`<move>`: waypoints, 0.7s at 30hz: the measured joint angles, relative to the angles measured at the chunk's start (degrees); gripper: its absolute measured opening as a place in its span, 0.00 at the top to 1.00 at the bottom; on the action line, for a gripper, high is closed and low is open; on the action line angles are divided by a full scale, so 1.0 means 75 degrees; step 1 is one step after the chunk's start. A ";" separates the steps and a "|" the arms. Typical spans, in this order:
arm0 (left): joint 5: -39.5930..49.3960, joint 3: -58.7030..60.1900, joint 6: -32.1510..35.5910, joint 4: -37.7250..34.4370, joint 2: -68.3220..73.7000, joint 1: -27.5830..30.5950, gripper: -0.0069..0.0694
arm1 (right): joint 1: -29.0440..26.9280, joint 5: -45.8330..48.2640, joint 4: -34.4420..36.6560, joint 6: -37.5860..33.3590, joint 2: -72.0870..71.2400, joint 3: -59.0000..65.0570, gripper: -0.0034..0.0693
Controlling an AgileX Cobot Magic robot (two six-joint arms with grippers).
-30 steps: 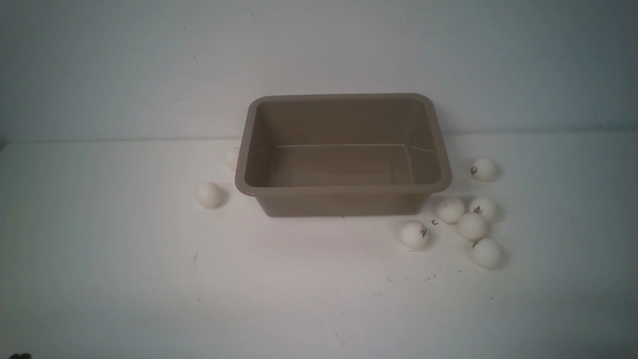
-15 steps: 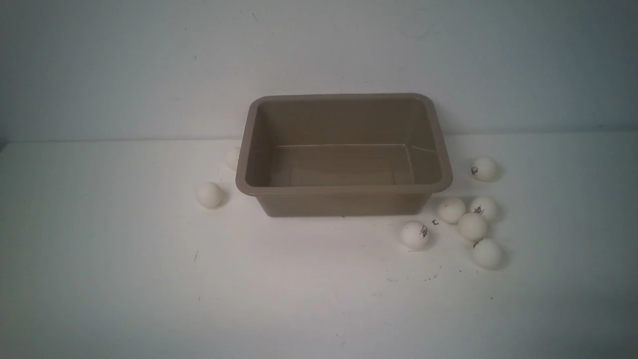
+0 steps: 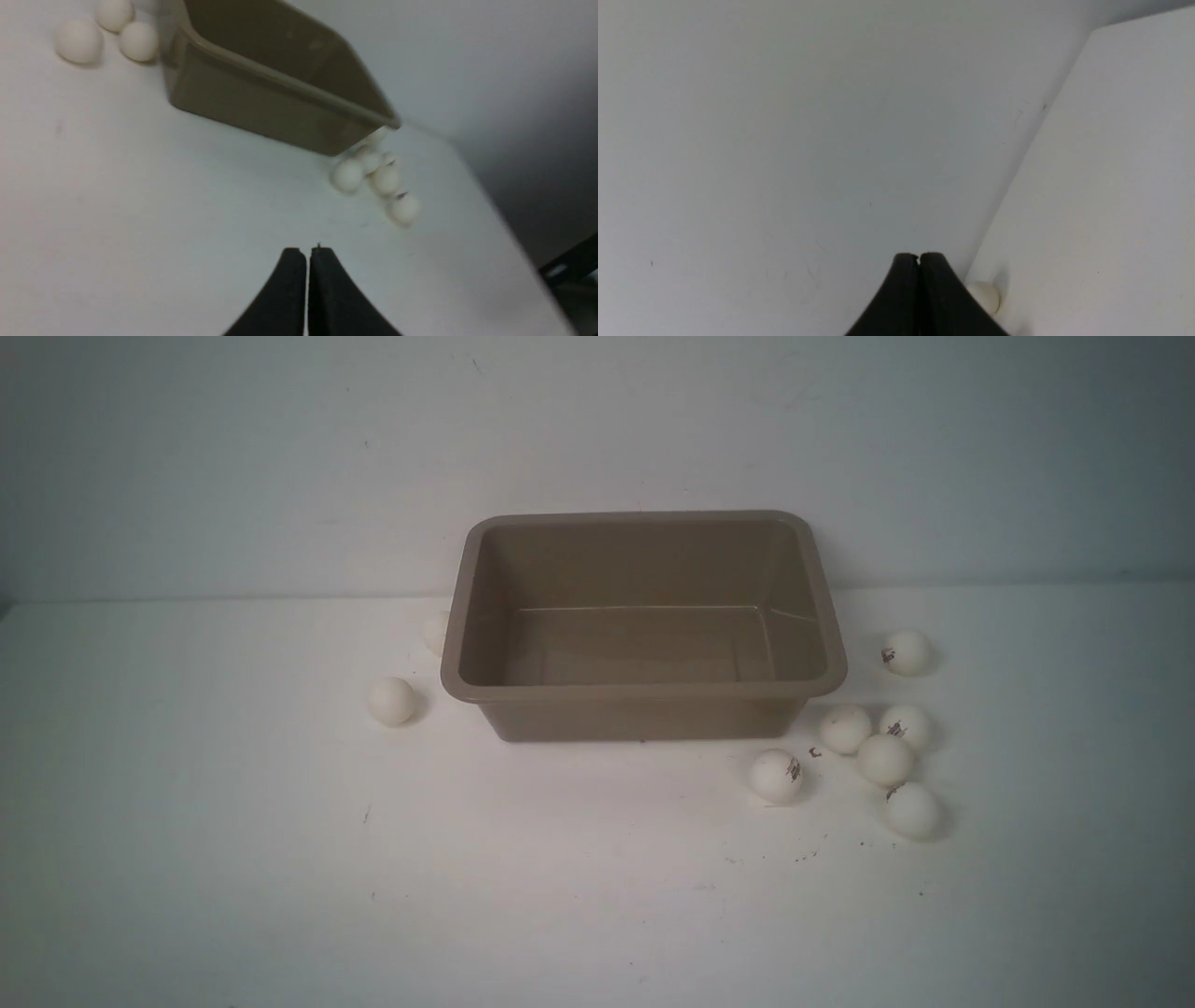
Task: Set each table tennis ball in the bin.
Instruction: Use the right arm to clamp the table tennis ball closest to it
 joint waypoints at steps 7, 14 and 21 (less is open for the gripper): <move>-0.1333 0.0000 0.0000 -0.3259 0.0000 0.0000 0.91 | 0.0000 0.0150 0.1189 -0.0500 0.0000 0.0000 0.98; -0.1991 0.0000 0.0130 -0.5132 0.0000 0.0000 0.91 | 0.0000 0.0628 0.0879 -0.1547 0.0000 0.0000 0.98; -0.1572 -0.0015 0.1479 -0.5357 0.0000 0.0000 0.91 | 0.0000 0.2582 -0.0647 -0.3860 0.0032 -0.1144 0.98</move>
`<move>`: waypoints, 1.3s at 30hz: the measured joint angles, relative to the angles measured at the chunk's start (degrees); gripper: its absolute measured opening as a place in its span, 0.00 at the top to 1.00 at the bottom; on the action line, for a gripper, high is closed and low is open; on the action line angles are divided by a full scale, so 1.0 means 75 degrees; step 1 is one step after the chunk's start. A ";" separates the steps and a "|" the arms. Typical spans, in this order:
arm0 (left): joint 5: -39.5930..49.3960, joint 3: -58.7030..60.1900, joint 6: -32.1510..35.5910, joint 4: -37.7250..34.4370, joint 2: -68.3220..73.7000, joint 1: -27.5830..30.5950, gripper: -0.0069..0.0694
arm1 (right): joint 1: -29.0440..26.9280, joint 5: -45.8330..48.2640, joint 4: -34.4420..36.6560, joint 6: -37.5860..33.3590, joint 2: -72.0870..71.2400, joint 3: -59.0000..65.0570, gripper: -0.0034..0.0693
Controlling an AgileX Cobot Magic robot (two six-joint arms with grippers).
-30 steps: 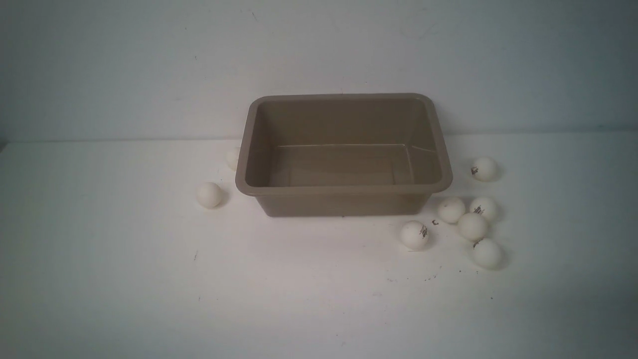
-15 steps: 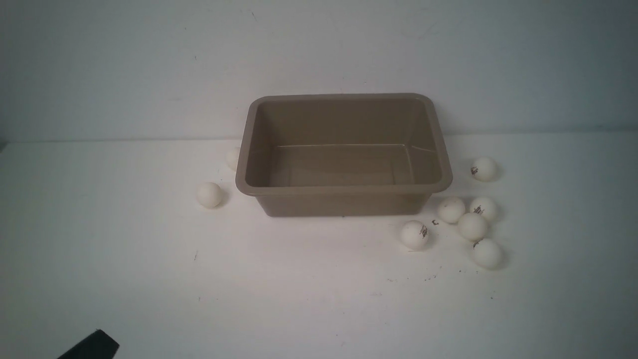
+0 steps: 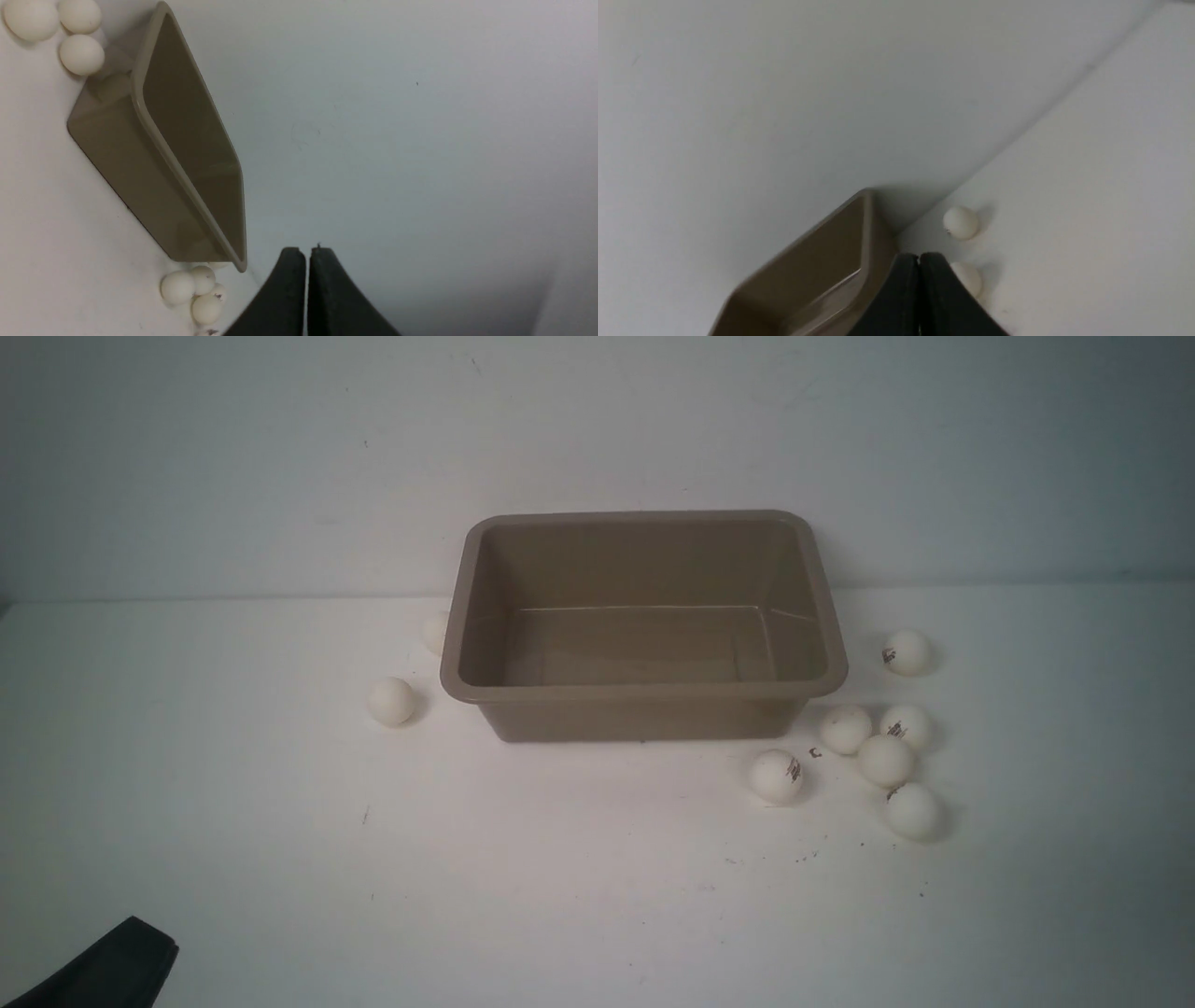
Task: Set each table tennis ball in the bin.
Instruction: Use the right arm to clamp the table tennis ball closest to it
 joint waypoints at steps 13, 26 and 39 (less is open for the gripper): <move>0.0350 -0.2241 0.5561 0.0024 0.1739 0.0000 0.91 | 0.0000 0.4264 -0.3774 -0.0432 0.4610 -0.5546 0.98; 0.0476 -0.4107 0.7819 0.0048 0.7136 0.0000 0.91 | 0.0202 0.6606 -0.6550 0.1482 1.0263 -1.0395 0.94; -0.0332 -0.4792 0.8894 0.0025 0.8188 -0.0014 0.91 | 0.0784 0.7236 -0.6203 0.1280 1.4301 -1.2903 0.62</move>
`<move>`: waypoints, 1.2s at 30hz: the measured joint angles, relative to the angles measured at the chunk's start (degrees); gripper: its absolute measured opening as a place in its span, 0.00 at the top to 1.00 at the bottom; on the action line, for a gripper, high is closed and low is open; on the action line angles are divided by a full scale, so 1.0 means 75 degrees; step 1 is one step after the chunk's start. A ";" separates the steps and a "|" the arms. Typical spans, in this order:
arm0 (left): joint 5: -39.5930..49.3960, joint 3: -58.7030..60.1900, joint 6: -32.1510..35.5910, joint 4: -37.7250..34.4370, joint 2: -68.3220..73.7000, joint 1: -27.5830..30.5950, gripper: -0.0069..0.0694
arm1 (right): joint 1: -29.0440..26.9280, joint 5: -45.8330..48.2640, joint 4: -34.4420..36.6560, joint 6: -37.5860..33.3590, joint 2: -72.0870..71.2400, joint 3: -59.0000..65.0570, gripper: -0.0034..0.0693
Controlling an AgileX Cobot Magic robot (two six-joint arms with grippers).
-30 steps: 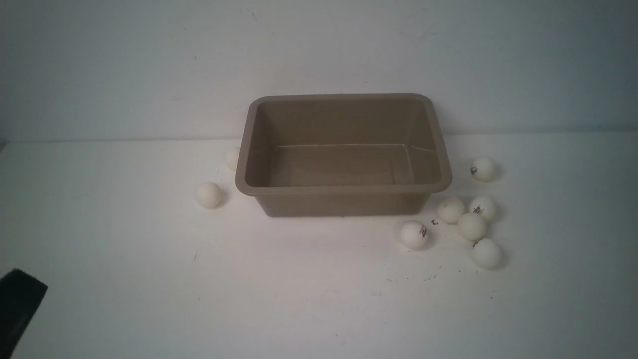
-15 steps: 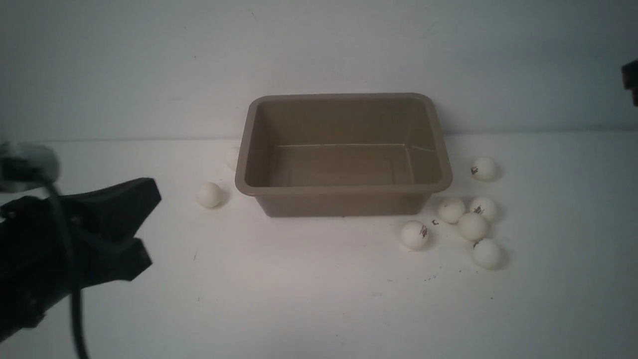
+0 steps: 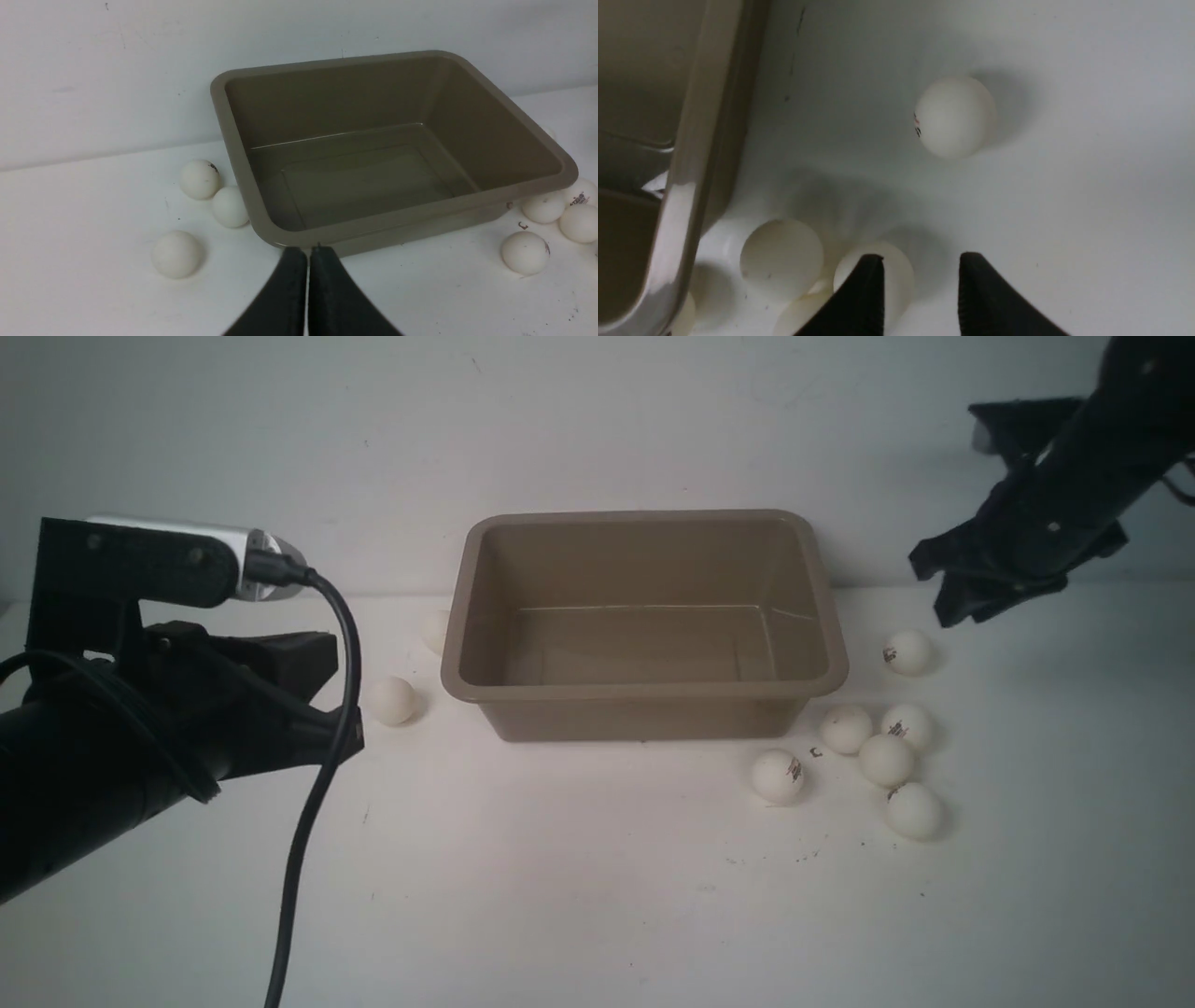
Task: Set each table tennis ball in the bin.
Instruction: Use the right arm to clamp the table tennis ball closest to it
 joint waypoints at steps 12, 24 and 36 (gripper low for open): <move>0.0172 0.0000 0.0436 0.0000 0.0000 -0.0014 0.91 | 0.0102 -0.0203 -0.0372 0.0255 0.1124 -0.1469 0.30; -0.0027 0.0000 0.0568 0.0000 0.0000 -0.0024 0.91 | 0.0102 -0.0419 -0.0548 0.0372 0.2021 -0.1544 0.29; -0.0240 0.0000 0.0606 -0.0014 0.0000 -0.0024 0.91 | 0.0102 -0.0597 -0.0548 0.0372 0.2396 -0.1788 0.45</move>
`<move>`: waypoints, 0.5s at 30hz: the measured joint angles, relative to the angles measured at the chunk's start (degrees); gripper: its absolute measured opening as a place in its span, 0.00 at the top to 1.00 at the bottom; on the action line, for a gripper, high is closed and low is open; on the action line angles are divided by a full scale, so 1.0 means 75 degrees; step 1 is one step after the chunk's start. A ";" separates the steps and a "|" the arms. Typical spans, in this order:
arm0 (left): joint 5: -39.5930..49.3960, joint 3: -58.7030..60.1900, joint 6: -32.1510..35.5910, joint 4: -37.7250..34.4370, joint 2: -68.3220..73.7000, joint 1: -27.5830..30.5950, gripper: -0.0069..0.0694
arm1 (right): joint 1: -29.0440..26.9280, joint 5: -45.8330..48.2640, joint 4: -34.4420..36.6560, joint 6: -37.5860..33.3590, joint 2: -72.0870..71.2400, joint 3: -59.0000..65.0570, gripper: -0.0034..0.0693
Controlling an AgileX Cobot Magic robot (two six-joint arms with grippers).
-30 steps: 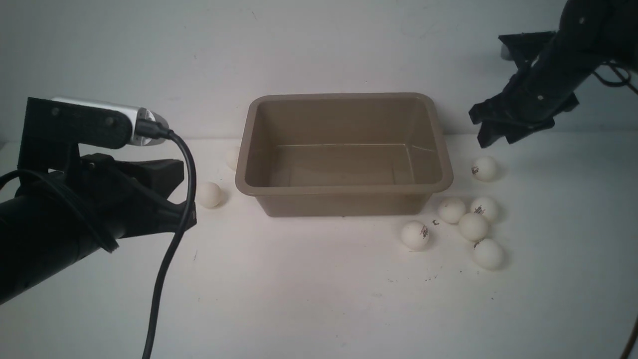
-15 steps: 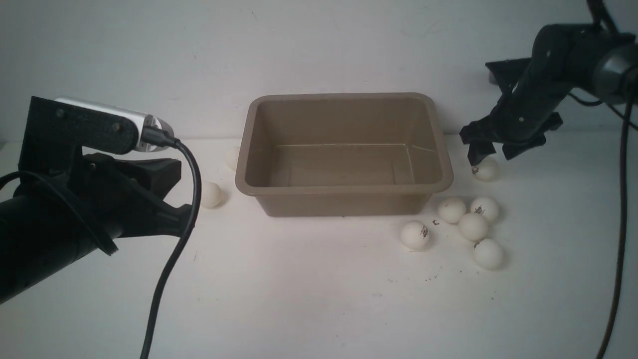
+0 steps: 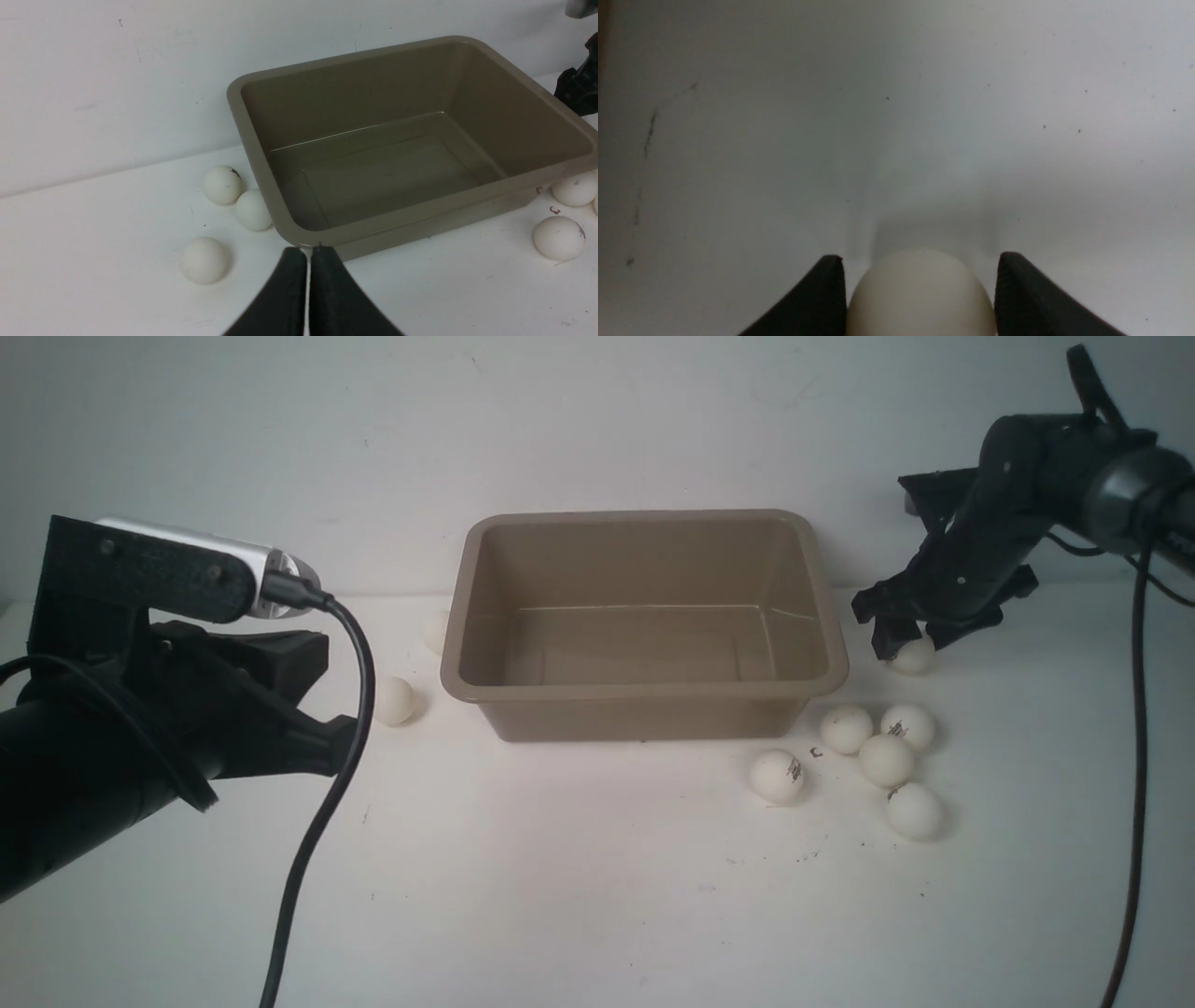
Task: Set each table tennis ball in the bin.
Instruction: Use the right arm to clamp the table tennis ball closest to it, then use the right arm to put the table tennis ball into the box
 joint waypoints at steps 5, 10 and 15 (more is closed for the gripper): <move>-0.0029 0.0000 0.0009 -0.0013 0.0000 0.0000 0.91 | 0.0000 0.0201 0.0000 0.0000 0.0024 -0.0214 0.46; -0.0137 0.0000 0.0009 -0.0013 0.0000 0.0000 0.91 | 0.0000 0.0894 0.0165 -0.0097 -0.0085 -0.1046 0.46; -0.0137 0.0000 0.0019 -0.0013 0.0001 0.0000 0.91 | 0.0183 0.1071 0.1530 -0.0729 -0.0733 -0.1614 0.46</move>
